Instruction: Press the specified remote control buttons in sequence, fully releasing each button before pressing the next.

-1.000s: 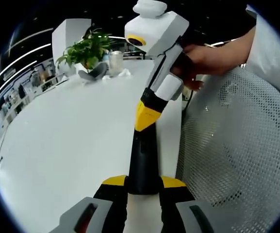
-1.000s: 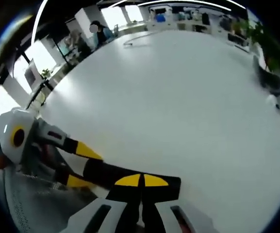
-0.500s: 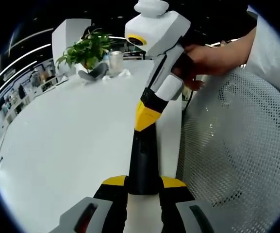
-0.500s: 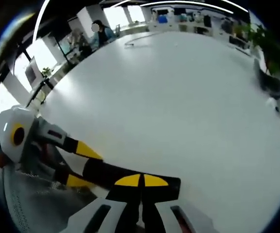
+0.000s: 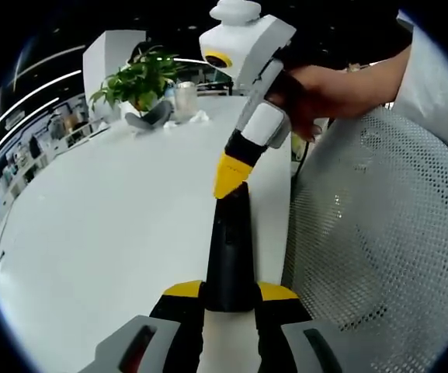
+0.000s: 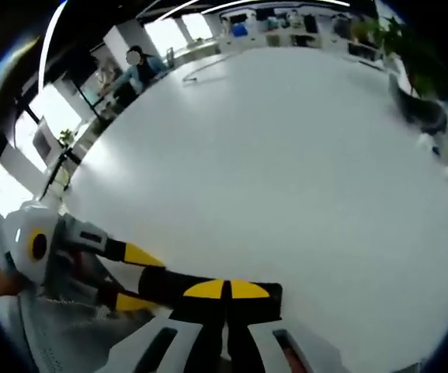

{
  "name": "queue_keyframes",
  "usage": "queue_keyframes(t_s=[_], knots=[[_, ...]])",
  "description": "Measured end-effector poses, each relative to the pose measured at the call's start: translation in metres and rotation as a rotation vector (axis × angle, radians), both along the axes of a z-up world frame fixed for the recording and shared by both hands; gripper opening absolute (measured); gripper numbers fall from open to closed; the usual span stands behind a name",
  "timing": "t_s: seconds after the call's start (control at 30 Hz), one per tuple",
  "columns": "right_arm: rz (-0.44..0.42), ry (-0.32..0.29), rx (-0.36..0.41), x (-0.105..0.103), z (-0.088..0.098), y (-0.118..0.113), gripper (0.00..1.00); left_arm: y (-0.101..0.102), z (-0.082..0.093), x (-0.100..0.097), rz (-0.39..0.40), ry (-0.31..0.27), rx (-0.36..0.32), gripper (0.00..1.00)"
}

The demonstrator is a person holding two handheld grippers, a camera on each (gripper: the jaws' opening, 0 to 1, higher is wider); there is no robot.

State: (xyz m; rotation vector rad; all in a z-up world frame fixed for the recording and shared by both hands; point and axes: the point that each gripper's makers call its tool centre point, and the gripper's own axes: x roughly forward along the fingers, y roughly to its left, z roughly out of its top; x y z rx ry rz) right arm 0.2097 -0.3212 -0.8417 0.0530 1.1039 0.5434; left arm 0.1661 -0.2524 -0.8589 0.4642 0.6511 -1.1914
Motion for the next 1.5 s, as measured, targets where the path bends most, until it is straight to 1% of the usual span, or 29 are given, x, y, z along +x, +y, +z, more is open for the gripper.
queue_keyframes(t_s=[0.07, 0.1, 0.17, 0.2, 0.23, 0.3, 0.4, 0.57, 0.67, 0.77, 0.83, 1.17, 1.37, 1.43, 1.5], knots=[[-0.008, 0.003, -0.011, 0.0, -0.001, -0.002, 0.0, 0.0, 0.0, 0.0, 0.0, 0.0, 0.0, 0.24], [-0.008, 0.014, -0.01, -0.001, -0.001, -0.002, 0.0, 0.0, 0.0, 0.0, 0.0, 0.0, -0.001, 0.24], [-0.002, 0.067, 0.01, -0.008, -0.002, 0.002, 0.0, 0.0, 0.0, 0.0, 0.0, 0.0, -0.001, 0.24], [-0.003, 0.111, 0.021, -0.014, -0.003, 0.003, 0.0, 0.0, 0.0, 0.0, 0.0, 0.0, -0.001, 0.24], [-0.005, 0.122, 0.018, -0.015, -0.003, 0.003, 0.0, 0.0, 0.0, 0.0, 0.0, 0.0, -0.001, 0.24], [0.002, 0.124, 0.013, -0.016, -0.003, 0.004, 0.0, 0.0, 0.0, 0.0, 0.001, 0.0, -0.002, 0.24], [-0.007, 0.176, 0.025, -0.022, -0.002, 0.005, 0.0, 0.0, 0.0, 0.0, 0.001, 0.0, -0.003, 0.24], [-0.04, 0.224, 0.016, -0.025, -0.007, -0.002, 0.0, 0.0, 0.0, 0.0, 0.001, 0.0, -0.003, 0.24], [-0.046, 0.225, 0.024, -0.025, -0.006, -0.001, 0.0, 0.001, 0.001, 0.0, 0.002, 0.0, -0.004, 0.24], [-0.04, 0.235, 0.008, -0.027, -0.009, -0.002, 0.0, 0.0, 0.001, 0.0, 0.003, 0.0, -0.004, 0.24], [-0.033, 0.228, 0.005, -0.027, -0.008, -0.001, 0.0, 0.0, 0.001, -0.001, 0.003, 0.0, -0.005, 0.24], [-0.032, 0.239, 0.004, -0.028, -0.01, -0.002, 0.0, 0.0, 0.0, -0.001, 0.003, 0.002, -0.01, 0.24], [-0.044, 0.259, 0.025, -0.029, -0.012, -0.003, 0.0, 0.0, 0.001, -0.001, 0.002, 0.002, -0.011, 0.25], [-0.023, 0.261, 0.016, -0.031, -0.014, -0.002, 0.0, -0.001, 0.0, -0.001, -0.001, 0.002, -0.011, 0.25], [-0.019, 0.247, 0.021, -0.03, -0.013, -0.003, 0.0, -0.001, 0.001, -0.002, -0.002, 0.002, -0.011, 0.25]])
